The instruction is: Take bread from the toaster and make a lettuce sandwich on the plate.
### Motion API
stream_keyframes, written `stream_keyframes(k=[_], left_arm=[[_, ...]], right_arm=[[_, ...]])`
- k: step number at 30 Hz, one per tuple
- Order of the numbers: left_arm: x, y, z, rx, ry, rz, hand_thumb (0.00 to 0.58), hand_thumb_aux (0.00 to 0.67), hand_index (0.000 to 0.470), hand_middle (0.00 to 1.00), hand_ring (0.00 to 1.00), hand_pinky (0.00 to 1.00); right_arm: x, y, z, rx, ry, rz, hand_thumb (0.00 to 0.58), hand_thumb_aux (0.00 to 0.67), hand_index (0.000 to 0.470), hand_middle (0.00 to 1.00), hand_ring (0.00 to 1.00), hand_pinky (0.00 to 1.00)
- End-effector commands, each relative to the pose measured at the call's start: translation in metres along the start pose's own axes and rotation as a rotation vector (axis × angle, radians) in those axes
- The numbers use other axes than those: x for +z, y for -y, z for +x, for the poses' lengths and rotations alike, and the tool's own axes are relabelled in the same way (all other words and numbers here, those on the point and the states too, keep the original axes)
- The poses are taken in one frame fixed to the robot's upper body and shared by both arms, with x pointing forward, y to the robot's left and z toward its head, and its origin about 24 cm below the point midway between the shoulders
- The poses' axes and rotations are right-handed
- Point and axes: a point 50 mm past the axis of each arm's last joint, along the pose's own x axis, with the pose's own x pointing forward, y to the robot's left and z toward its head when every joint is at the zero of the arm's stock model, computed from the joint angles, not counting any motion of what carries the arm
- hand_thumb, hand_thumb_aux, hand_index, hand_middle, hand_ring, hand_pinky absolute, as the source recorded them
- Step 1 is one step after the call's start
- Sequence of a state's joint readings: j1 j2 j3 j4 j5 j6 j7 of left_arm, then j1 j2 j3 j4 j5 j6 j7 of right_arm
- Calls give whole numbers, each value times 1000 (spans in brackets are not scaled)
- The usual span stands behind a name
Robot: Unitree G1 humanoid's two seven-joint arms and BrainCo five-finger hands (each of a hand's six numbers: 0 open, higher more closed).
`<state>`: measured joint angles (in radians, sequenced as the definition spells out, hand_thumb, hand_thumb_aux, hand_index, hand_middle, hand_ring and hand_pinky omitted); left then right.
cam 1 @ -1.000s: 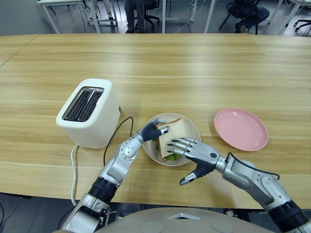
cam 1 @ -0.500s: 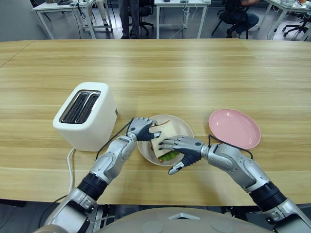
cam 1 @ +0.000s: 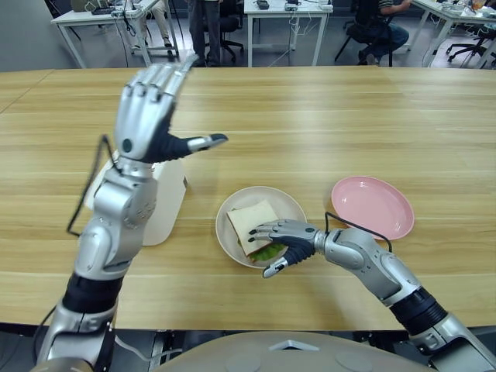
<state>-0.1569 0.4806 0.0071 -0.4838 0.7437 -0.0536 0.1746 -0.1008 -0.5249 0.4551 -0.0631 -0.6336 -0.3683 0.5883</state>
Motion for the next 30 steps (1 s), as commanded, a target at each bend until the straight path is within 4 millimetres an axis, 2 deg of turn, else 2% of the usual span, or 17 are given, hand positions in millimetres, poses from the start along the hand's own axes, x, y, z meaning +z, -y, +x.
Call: stream_keyframes(k=[1, 2, 3, 4, 5, 10, 12, 13, 14, 18, 22, 26, 30], left_arm=[[3, -7, -15, -16, -7, -175, 580, 657, 451, 0, 0, 0], [3, -6, -20, -39, 4, -153, 580, 670, 460, 0, 0, 0], [4, -5, -24, -58, 26, -120, 580, 670, 460, 129, 129, 129], [2, -2, -29, -78, 26, -127, 580, 670, 460, 482, 482, 482], [1, -1, -33, -87, 16, -138, 580, 670, 460, 973, 973, 973], [7, -4, -44, -110, 39, -249, 580, 670, 460, 1000, 1000, 1000], [14, 0, -52, -191, 83, -293, 580, 670, 460, 1000, 1000, 1000], [18, 4, -59, -252, 103, -320, 580, 670, 460, 1000, 1000, 1000], [22, 7, -67, -319, 122, -345, 580, 670, 460, 1000, 1000, 1000], [34, 21, -106, -620, 152, -471, 580, 670, 460, 1000, 1000, 1000], [40, 32, -137, -864, 147, -564, 580, 670, 460, 1000, 1000, 1000], [47, 47, -168, -1107, 137, -606, 580, 670, 460, 1000, 1000, 1000], [54, 67, -192, -1290, 166, -534, 580, 670, 460, 1000, 1000, 1000]], right_arm=[[-5, -2, -3, -56, 5, 118, 580, 670, 460, 0, 0, 0], [-5, 5, -5, -99, 17, 133, 580, 670, 460, 0, 0, 0], [-4, 9, -7, -130, 28, 148, 580, 670, 460, 0, 0, 0], [-3, 14, -9, -169, 42, 164, 580, 670, 460, 0, 0, 0], [-2, 19, -11, -205, 55, 181, 580, 670, 460, 0, 0, 0], [7, 36, -23, -351, 140, 292, 580, 670, 460, 0, 0, 0], [10, 33, -31, -355, 156, 351, 580, 670, 460, 0, 0, 0], [12, 28, -36, -329, 164, 377, 580, 670, 460, 808, 808, 808], [14, 20, -41, -290, 168, 407, 580, 670, 460, 1000, 1000, 1000], [21, -13, -58, -124, 152, 455, 580, 670, 460, 1000, 1000, 1000], [27, -35, -68, -60, 130, 524, 580, 670, 460, 1000, 1000, 1000], [36, -53, -69, -7, 125, 551, 580, 670, 460, 1000, 1000, 1000], [38, -65, -63, 7, 92, 511, 580, 670, 460, 1000, 1000, 1000]])
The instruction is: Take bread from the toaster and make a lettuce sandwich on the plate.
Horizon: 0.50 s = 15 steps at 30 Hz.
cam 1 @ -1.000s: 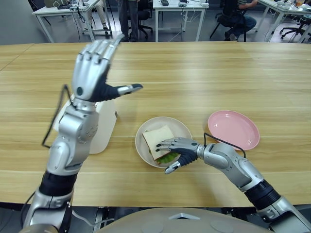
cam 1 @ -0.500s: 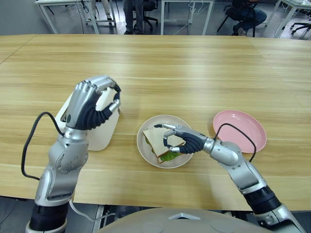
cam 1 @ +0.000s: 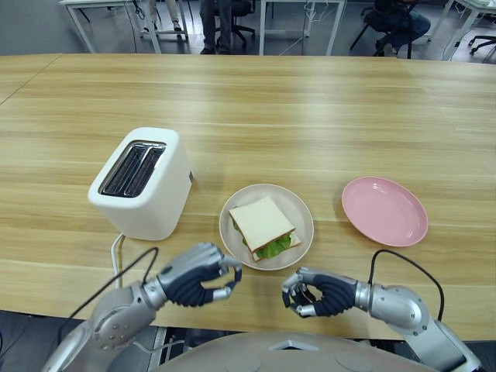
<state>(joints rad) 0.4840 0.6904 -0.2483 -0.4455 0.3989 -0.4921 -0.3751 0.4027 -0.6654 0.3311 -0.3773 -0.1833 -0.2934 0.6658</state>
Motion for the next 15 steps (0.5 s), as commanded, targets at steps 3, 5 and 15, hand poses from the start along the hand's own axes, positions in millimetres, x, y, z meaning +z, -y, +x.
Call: stream_keyframes(k=[3, 5, 15], left_arm=[[-15, 31, 12, -190, -84, 83, 580, 670, 460, 1000, 1000, 1000], [-22, 34, 18, -209, -112, 141, 580, 670, 460, 1000, 1000, 1000], [-52, 28, 54, -150, -204, 296, 580, 670, 460, 1000, 1000, 1000]], right_arm=[[-8, -11, 9, 3, -52, -96, 580, 670, 460, 1000, 1000, 1000], [-15, -13, 13, 6, -86, -150, 580, 670, 460, 1000, 1000, 1000], [-47, -7, 44, -18, -191, -328, 580, 670, 460, 1000, 1000, 1000]])
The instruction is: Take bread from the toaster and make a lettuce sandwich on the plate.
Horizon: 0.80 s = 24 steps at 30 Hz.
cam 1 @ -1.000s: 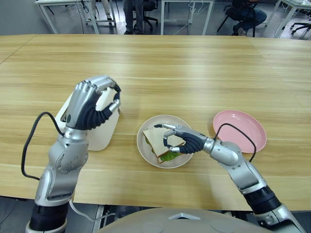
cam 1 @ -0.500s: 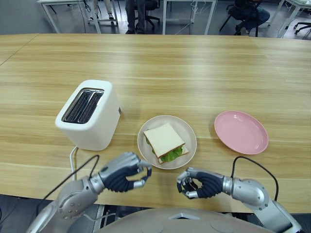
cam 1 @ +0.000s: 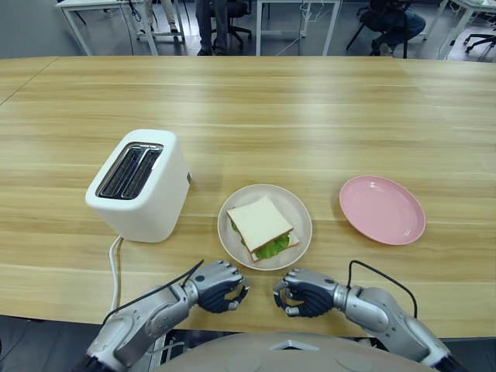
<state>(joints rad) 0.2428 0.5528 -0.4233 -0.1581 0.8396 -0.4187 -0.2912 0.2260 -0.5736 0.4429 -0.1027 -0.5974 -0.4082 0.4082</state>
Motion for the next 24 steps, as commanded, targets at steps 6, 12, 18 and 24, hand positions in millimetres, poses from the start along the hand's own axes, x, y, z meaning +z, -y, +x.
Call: stream_keyframes(k=[6, 12, 18, 24], left_arm=[[-24, -15, 27, 47, -101, 102, 580, 670, 460, 1000, 1000, 1000], [-48, -39, 49, 117, -167, 194, 580, 670, 460, 1000, 1000, 1000], [-77, -66, 69, 200, -228, 247, 580, 670, 460, 1000, 1000, 1000], [-88, -84, 78, 247, -231, 259, 580, 670, 460, 1000, 1000, 1000]], right_arm=[[-18, 12, 36, -74, -80, -149, 580, 670, 460, 1000, 1000, 1000], [-30, 45, 58, -199, -114, -267, 580, 670, 460, 1000, 1000, 1000], [-39, 75, 78, -283, -138, -323, 580, 670, 460, 1000, 1000, 1000], [-41, 87, 86, -309, -141, -340, 580, 670, 460, 1000, 1000, 1000]])
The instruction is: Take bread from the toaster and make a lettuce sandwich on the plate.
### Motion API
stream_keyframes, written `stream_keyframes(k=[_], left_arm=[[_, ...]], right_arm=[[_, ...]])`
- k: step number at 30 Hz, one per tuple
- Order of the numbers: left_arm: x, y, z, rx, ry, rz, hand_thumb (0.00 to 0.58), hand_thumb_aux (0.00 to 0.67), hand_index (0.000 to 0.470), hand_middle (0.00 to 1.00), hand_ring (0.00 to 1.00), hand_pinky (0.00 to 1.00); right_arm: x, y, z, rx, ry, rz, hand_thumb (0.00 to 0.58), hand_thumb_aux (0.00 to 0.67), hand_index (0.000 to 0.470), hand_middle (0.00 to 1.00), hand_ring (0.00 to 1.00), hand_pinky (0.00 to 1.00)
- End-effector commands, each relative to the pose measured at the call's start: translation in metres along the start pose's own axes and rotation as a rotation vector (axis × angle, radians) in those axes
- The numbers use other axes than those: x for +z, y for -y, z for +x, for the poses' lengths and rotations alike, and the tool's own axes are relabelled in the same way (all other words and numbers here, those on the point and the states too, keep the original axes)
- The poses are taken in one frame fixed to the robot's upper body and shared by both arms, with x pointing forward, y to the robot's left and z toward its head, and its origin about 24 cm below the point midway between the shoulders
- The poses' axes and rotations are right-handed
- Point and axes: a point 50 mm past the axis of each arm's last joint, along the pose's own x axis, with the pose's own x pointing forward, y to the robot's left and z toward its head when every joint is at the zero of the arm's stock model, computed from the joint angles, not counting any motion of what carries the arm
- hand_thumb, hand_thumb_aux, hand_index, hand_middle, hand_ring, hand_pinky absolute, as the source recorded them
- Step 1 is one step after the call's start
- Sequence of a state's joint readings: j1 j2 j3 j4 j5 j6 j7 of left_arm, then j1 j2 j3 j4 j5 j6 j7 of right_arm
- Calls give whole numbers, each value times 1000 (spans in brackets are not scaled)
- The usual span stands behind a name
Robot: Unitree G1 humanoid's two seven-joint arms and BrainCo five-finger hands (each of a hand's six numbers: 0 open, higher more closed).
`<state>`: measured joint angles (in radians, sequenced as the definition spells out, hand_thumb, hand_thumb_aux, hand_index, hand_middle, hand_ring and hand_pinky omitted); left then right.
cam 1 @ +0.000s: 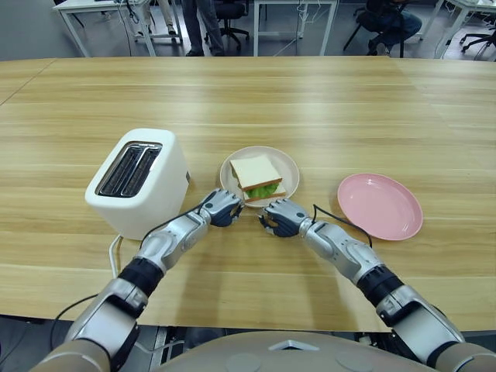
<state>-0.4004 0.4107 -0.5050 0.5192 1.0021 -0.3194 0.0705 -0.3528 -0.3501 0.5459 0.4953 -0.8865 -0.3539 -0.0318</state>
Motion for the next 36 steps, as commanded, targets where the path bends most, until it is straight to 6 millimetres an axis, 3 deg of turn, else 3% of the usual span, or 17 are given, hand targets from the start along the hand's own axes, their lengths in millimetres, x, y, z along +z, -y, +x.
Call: stream_keyframes(k=[1, 4, 9, 13, 14, 15, 16, 17, 18, 19, 20, 21, 22, 23, 29, 36], left_arm=[[-6, 2, 3, -8, -8, -8, 580, 670, 460, 1000, 1000, 1000], [-7, 0, 0, 3, 1, -14, 580, 670, 460, 1000, 1000, 1000], [1, -4, -31, 47, 22, -91, 580, 670, 460, 1000, 1000, 1000], [17, -21, -71, 182, 42, -273, 580, 670, 460, 1000, 1000, 1000], [20, -25, -80, 214, 45, -334, 565, 562, 386, 1000, 1000, 1000], [24, -28, -90, 249, 52, -399, 484, 397, 272, 914, 914, 914], [28, -31, -98, 290, 62, -475, 45, 26, 18, 396, 396, 396], [34, -36, -106, 346, 89, -588, 0, 0, 0, 0, 0, 0], [40, -41, -113, 409, 133, -718, 0, 0, 0, 0, 0, 0], [46, -45, -120, 467, 183, -847, 0, 0, 0, 0, 0, 0], [51, -49, -128, 514, 237, -978, 0, 0, 0, 0, 0, 0], [53, -50, -135, 543, 275, -1071, 0, 0, 0, 0, 0, 0], [55, -50, -142, 561, 303, -1138, 0, 0, 0, 0, 0, 0], [57, -49, -148, 569, 323, -1178, 0, 0, 0, 0, 0, 0], [54, -37, -164, 610, 326, -1256, 0, 0, 0, 0, 0, 0], [61, -17, -165, 552, 302, -1384, 0, 0, 0, 0, 0, 0]], right_arm=[[-3, -1, 3, 9, -9, -14, 580, 670, 460, 1000, 1000, 1000], [-2, 2, 2, 0, 2, -23, 580, 670, 460, 1000, 1000, 1000], [0, 12, -19, -51, 5, 1, 580, 670, 460, 1000, 1000, 1000], [-1, 33, -48, -198, -15, 235, 580, 670, 460, 1000, 1000, 1000], [0, 36, -54, -235, -15, 330, 580, 670, 460, 1000, 1000, 1000], [0, 39, -60, -277, -2, 435, 580, 670, 460, 1000, 1000, 1000], [0, 41, -66, -319, 13, 541, 580, 670, 460, 1000, 1000, 1000], [0, 41, -72, -356, 35, 658, 580, 670, 460, 1000, 1000, 1000], [-1, 40, -78, -380, 58, 767, 580, 670, 460, 1000, 1000, 1000], [0, 39, -85, -389, 87, 877, 580, 670, 460, 839, 839, 839], [2, 36, -92, -391, 127, 1015, 551, 520, 357, 584, 584, 584], [3, 35, -100, -393, 166, 1142, 422, 321, 220, 247, 247, 247], [4, 34, -108, -396, 212, 1257, 422, 321, 220, 247, 247, 247], [4, 33, -115, -401, 247, 1343, 0, 0, 0, 0, 0, 0], [1, 24, -144, -407, 316, 1584, 0, 0, 0, 0, 0, 0], [13, 16, -154, -466, 331, 1612, 0, 0, 0, 0, 0, 0]])
